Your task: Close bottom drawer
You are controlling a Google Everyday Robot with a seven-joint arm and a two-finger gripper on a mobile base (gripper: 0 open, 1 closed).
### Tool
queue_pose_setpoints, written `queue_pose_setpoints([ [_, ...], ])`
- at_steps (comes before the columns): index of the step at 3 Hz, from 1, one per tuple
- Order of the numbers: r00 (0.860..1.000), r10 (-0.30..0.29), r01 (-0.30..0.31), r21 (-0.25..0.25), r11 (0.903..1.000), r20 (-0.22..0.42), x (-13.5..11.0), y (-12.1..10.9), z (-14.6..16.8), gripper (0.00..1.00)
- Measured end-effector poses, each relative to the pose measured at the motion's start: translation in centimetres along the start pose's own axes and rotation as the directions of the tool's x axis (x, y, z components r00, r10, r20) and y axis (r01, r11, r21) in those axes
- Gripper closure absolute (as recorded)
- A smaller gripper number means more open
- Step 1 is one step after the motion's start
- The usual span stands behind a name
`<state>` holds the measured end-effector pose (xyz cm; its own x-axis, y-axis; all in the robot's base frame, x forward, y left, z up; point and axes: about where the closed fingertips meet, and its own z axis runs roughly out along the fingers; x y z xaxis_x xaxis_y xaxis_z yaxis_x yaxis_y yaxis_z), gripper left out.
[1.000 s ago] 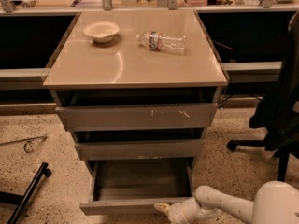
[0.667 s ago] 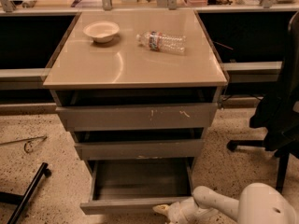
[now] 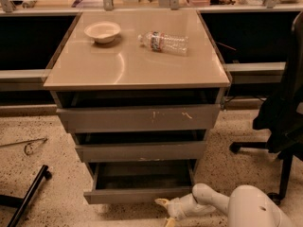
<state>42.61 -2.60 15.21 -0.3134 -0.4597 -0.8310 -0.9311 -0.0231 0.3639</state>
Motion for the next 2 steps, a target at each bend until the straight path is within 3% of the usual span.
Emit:
queue_pose_setpoints([
  [1,0.996,-0.052,0.059,0.096,0.9936,-0.071,-0.75,-2.04,0.48,0.0],
  [2,0.996,-0.056,0.061,0.092,0.9938,-0.064,-1.01,-2.48,0.69,0.0],
])
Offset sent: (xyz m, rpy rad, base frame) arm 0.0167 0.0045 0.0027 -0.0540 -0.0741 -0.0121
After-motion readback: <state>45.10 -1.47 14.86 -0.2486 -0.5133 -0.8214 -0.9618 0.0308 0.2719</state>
